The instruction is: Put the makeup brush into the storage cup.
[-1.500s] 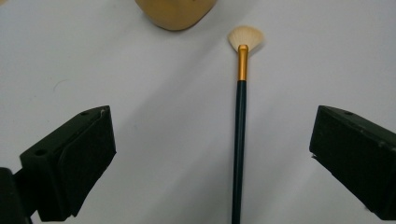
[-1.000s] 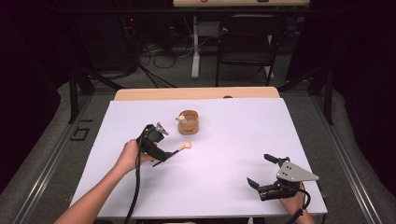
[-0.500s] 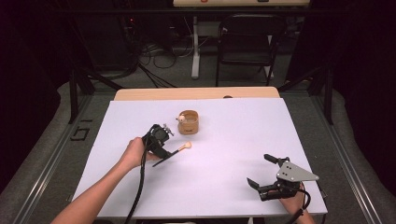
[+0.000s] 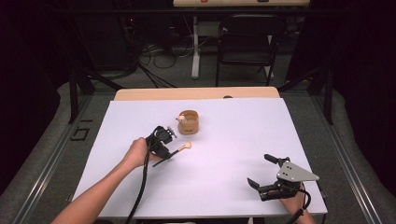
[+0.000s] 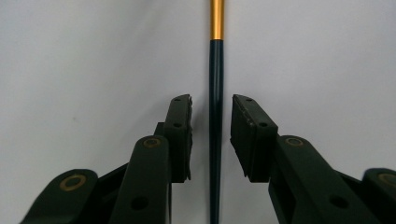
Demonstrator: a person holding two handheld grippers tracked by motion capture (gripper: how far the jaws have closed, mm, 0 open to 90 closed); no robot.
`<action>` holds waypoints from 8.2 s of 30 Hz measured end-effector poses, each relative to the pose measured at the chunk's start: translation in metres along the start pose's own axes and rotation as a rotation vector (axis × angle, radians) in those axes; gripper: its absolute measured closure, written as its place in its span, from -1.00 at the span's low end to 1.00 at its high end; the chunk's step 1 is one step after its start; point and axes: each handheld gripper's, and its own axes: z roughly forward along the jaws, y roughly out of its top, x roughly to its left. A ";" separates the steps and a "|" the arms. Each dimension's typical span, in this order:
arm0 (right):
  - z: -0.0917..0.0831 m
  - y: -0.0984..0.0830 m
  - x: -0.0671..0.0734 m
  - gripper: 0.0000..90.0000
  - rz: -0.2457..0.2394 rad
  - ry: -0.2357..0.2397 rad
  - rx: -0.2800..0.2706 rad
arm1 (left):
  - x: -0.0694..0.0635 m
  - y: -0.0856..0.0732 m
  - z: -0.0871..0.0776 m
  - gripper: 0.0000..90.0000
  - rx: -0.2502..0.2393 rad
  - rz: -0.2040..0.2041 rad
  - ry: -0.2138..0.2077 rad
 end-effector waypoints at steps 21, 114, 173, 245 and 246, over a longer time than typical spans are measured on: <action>0.001 -0.001 0.000 -1.00 0.005 0.000 0.004 | 0.001 0.003 0.006 0.68 0.030 -0.007 -0.015; 0.052 0.025 -0.003 -1.00 0.201 0.052 0.102 | -0.031 -0.020 -0.016 0.86 -0.680 -0.036 -0.145; 0.140 0.069 0.004 0.87 0.393 0.184 0.030 | -0.073 0.004 0.005 0.86 -0.855 0.073 -0.194; 0.096 0.061 0.009 -0.93 0.111 0.082 0.063 | -0.037 0.024 -0.042 0.85 -0.907 0.085 -0.182; 0.095 0.060 0.009 -0.95 0.110 0.076 0.066 | -0.036 0.024 -0.044 0.85 -0.907 0.084 -0.175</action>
